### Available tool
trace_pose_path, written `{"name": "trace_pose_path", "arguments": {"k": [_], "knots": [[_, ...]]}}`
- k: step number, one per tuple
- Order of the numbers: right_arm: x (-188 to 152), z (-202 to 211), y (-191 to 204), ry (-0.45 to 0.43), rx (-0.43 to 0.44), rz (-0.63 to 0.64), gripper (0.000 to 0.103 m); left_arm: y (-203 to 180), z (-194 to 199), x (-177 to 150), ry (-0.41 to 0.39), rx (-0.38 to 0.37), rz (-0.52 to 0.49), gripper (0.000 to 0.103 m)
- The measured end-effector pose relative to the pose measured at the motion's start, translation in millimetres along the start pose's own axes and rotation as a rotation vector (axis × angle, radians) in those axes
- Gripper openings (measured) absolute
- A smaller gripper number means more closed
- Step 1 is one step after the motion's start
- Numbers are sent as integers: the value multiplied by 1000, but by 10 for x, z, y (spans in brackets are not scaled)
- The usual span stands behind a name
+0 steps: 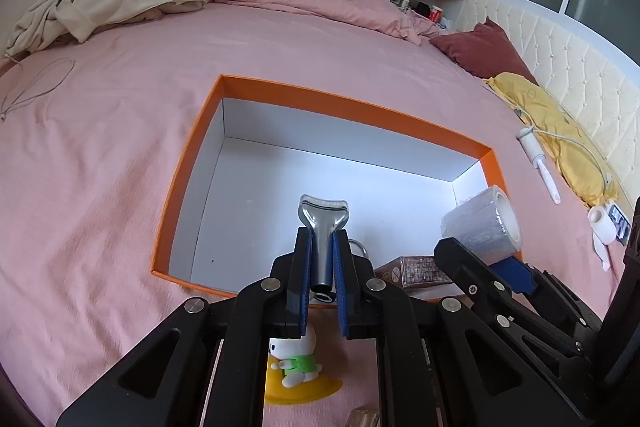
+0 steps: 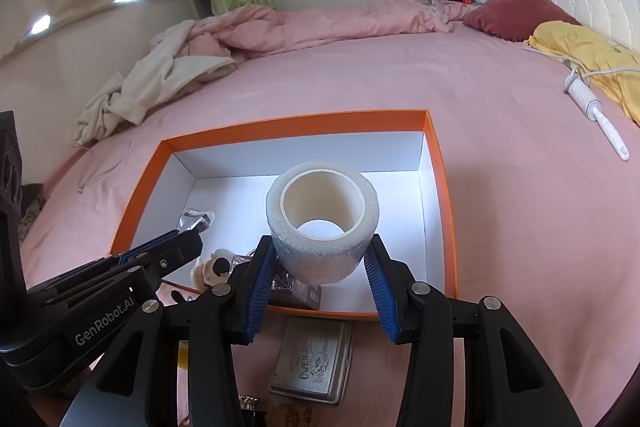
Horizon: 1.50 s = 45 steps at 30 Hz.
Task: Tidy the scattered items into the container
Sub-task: 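Carry the tape roll and silver roller over the orange box and lower them inside, then open both grippers to release the items and lift out of the box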
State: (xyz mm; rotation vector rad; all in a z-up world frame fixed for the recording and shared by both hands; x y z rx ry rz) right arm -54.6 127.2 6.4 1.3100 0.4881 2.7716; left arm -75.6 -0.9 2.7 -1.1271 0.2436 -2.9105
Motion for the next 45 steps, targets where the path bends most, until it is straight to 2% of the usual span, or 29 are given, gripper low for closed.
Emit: {"name": "trace_pose_path", "arguments": {"k": [11, 25, 45], "knots": [[-2, 17, -16, 14, 1, -15, 44, 20, -16, 1, 18, -18, 11, 13], [-4, 26, -34, 28, 5, -31, 44, 1, -41, 12, 51, 6, -8, 13], [15, 30, -58, 42, 9, -42, 45, -90, -46, -15, 57, 15, -9, 13]]}}
Point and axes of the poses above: each gripper's, at about its wrist camera, not at the fingertips, and z roughly against the way its jaws point, y to its left, x to its top, the point moved 7 cm from there along -z, roughly the way its jaws point, and after that the axes turned 7 degrees about x, right-handed, at the moved point
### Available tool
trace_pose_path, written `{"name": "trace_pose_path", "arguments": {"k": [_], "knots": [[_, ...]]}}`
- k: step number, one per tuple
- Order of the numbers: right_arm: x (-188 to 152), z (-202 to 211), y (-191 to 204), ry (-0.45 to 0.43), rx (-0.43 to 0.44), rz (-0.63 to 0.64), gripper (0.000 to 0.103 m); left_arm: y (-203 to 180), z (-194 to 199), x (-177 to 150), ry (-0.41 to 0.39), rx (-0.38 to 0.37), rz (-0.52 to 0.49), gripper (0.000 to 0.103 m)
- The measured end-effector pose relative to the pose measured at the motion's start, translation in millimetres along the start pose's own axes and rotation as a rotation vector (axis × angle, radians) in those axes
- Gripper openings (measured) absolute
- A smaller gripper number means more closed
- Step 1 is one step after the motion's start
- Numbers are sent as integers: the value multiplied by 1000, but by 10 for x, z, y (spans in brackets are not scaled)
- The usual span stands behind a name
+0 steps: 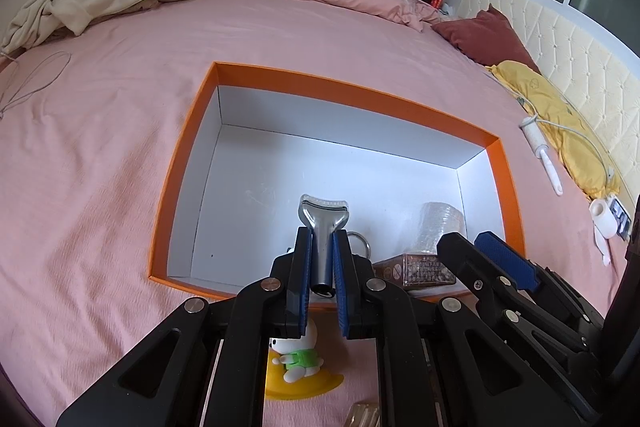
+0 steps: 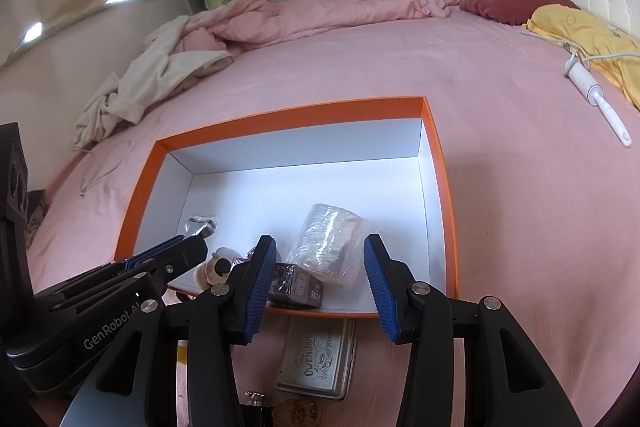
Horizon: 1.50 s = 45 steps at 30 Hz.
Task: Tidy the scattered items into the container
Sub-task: 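Open both grippers to release the items and lift out of the box, then move both grippers toward the perfume bottle and black lipstick tube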
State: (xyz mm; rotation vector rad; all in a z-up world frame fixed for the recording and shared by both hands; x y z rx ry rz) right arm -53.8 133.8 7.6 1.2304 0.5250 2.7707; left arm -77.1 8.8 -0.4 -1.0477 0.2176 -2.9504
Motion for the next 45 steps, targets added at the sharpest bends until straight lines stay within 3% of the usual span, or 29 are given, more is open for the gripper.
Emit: {"name": "trace_pose_path", "arguments": {"k": [26, 28, 29, 30, 31, 32, 36, 40, 45], "knots": [[-3, -63, -22, -18, -2, -8, 49, -64, 6, 58, 16, -36, 55, 21], [19, 48, -7, -75, 17, -18, 60, -28, 134, 109, -33, -56, 107, 22], [32, 124, 4, -114, 29, -22, 63, -19, 207, 141, -60, -67, 126, 28], [45, 199, 17, -150, 38, -22, 67, -10, 272, 170, -80, -71, 142, 48], [62, 268, 34, -177, 36, -11, 71, 4, 318, 194, -85, -58, 150, 59], [78, 338, 50, -204, 34, 0, 73, 24, 366, 211, -91, -42, 153, 77], [109, 512, 67, -229, 29, 3, 79, 67, 580, 201, -107, 5, 112, 80], [7, 662, 39, -214, 10, -26, 79, 170, 695, 28, -43, 82, 52, 80], [-355, 779, -172, -139, -14, -124, 79, 487, 761, -303, 54, 88, 140, 80]]}}
Point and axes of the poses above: each gripper's, at about its wrist camera, not at the fingertips, and z roughly against the way its jaws point, y to its left, x to its top, the point moved 7 cm from there along -z, roughly the way its jaws point, and after that the axes turned 7 degrees about x, right-handed, at the moved point
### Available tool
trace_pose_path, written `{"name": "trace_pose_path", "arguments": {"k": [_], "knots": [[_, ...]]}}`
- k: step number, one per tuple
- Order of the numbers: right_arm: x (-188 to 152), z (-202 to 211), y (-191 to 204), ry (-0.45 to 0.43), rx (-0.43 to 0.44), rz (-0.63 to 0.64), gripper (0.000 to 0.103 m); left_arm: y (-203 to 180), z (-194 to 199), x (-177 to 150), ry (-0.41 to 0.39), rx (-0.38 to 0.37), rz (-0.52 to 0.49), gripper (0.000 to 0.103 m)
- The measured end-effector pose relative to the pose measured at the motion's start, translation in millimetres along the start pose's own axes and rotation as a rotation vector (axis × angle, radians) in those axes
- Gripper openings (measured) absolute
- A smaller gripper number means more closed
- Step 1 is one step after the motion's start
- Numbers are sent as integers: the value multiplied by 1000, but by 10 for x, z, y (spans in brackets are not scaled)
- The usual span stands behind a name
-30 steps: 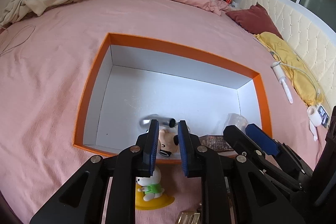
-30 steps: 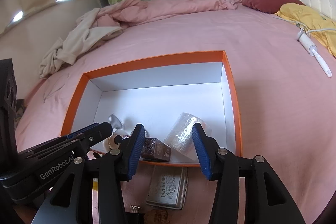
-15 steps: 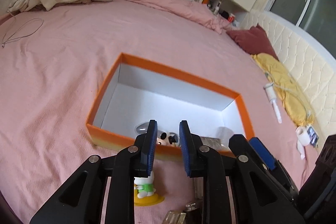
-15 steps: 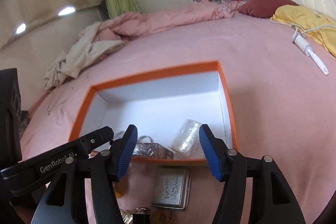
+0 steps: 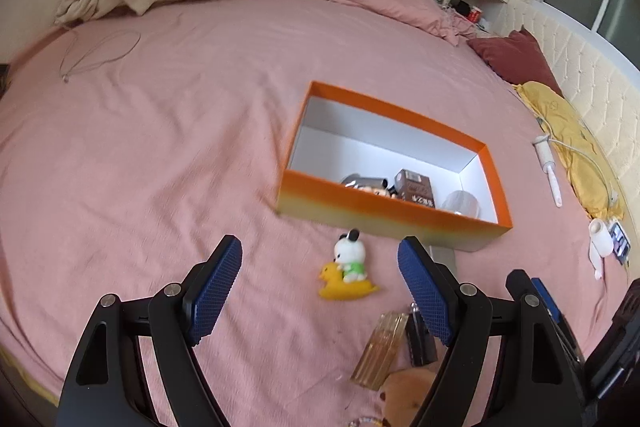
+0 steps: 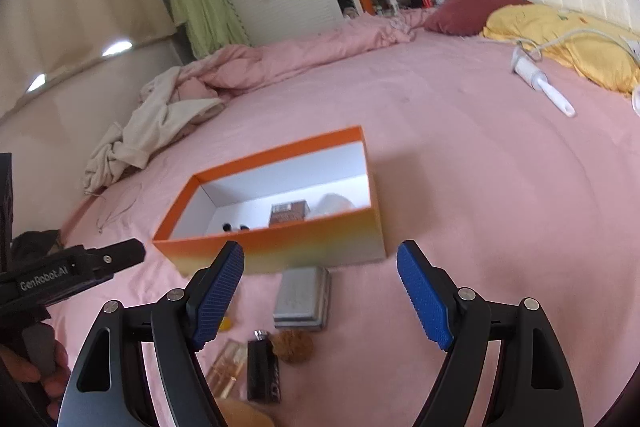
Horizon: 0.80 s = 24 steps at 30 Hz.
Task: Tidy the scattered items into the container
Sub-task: 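Move both grippers toward the perfume bottle and black lipstick tube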
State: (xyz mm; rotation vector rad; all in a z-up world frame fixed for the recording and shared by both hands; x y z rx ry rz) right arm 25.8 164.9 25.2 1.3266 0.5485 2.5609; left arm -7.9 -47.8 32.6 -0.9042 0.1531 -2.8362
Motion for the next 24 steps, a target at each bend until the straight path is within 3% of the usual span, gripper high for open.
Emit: {"name": "trace_pose_path", "arguments": {"k": [3, 5, 7, 10, 13, 16, 20, 22, 24], "knots": [[-203, 23, -197, 58, -12, -67, 80, 145, 31, -214, 30, -34, 28, 80], [-369, -61, -367, 137, -24, -133, 90, 211, 32, -354, 46, -42, 30, 80], [-525, -175, -462, 222, -37, -130, 93, 265, 8, -485, 70, -44, 37, 80], [-567, -158, -371, 213, -62, -23, 93, 251, -72, -636, 117, -73, 75, 80], [-585, -123, -350, 202, -66, -30, 93, 106, -120, -737, 135, -117, 70, 80], [-580, -58, -415, 166, -9, -111, 93, -161, -190, -848, 161, -120, -32, 71], [-542, -23, -468, 140, 47, -199, 93, -464, -327, -896, 153, -47, -186, 65], [-539, -19, -452, 145, 44, -197, 93, -556, -410, -915, 156, -7, -238, 55], [-545, -19, -429, 149, 35, -178, 93, -601, -500, -933, 170, 51, -285, 52]]}}
Point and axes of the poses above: each gripper's, at about its wrist camera, not at the fingertips, and z roughly against the way its jaws point, y to its left, x to its top, the point moved 7 cm from there along -z, roughly the way its jaws point, and after that the axes turned 7 degrees about x, right-handed, at the moved point
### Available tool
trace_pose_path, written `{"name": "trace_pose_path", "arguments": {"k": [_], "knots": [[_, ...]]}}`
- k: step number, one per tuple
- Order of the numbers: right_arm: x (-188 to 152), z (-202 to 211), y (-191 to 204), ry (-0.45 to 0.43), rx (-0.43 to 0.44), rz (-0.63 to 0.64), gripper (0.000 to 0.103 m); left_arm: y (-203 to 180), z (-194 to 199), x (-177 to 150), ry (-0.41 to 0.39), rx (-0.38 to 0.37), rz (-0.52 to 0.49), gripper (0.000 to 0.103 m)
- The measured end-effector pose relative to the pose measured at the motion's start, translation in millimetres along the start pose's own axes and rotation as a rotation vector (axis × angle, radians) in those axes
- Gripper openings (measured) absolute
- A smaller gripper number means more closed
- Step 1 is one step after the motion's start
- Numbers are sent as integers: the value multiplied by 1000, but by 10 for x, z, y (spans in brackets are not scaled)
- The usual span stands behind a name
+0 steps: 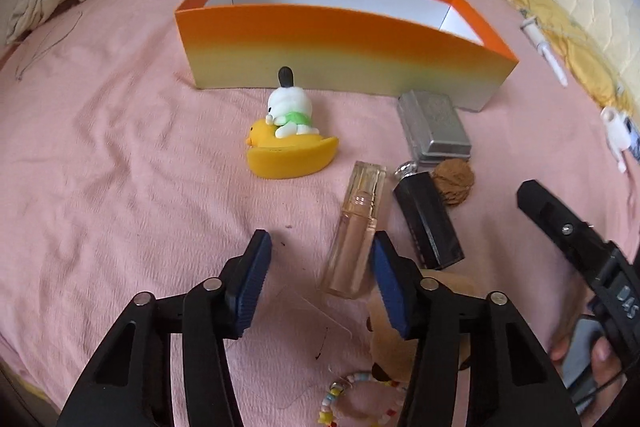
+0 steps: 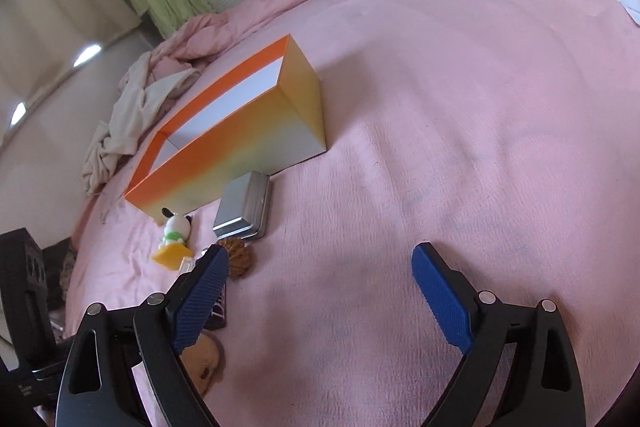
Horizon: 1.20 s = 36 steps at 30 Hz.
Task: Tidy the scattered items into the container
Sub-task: 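Move both grippers toward the perfume bottle and black lipstick tube, then grasp the perfume bottle with the left gripper while the right grasps the black lipstick tube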
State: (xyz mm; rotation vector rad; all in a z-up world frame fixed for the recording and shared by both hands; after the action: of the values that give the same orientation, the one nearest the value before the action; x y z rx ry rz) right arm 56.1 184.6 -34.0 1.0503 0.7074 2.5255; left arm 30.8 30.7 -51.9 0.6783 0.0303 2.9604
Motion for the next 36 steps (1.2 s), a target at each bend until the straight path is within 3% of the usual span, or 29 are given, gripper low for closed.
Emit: {"name": "trace_pose_path", "arguments": {"k": [2, 5, 6, 8, 10, 18, 23, 26, 30, 33, 35, 36], "knots": [[-14, -7, 14, -2, -10, 18, 93, -7, -3, 16, 10, -14, 13, 52], [-7, -31, 17, -2, -24, 26, 93, 30, 7, 27, 19, -123, 81, 51], [-7, -33, 16, -3, -26, 23, 94, 46, 1, 23, 18, -135, 88, 40], [-6, -38, 13, -5, -28, 20, 94, 81, -24, 5, 15, -89, 63, 24], [-5, -49, 16, -4, -34, 24, 94, 132, -21, -9, 9, -81, 84, 20], [19, -52, 66, 21, -41, 59, 94, 796, 170, -88, -25, -186, 413, 19], [26, -98, 355, 43, 67, 108, 85, 1150, 226, -102, -50, -149, 507, 19], [-42, -206, 608, 111, 109, 188, 70, 1147, 67, -168, 5, -73, 452, 19], [-236, -434, 770, 241, 43, 286, 66, 1099, 13, -191, -25, -40, 468, 19], [-301, -528, 812, 255, -37, 349, 65, 1069, -4, -199, -31, -21, 455, 19], [-297, -562, 820, 241, -77, 362, 56, 1046, -7, -202, -34, 0, 428, 19], [-296, -570, 806, 230, -101, 373, 45, 1041, -5, -204, -36, 10, 415, 19]]}}
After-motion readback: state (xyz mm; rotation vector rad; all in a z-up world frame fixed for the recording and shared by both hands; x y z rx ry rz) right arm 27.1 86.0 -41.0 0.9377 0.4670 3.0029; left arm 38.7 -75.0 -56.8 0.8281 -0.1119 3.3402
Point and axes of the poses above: each gripper's, at about its wrist camera, not at the fingertips, and z roughly against the way its jaws point, y to its left, x to its top, the point moved 7 cm from there along -z, roughly the way its jaws point, and after that the axes turned 7 degrees about x, right-handed, at the moved point
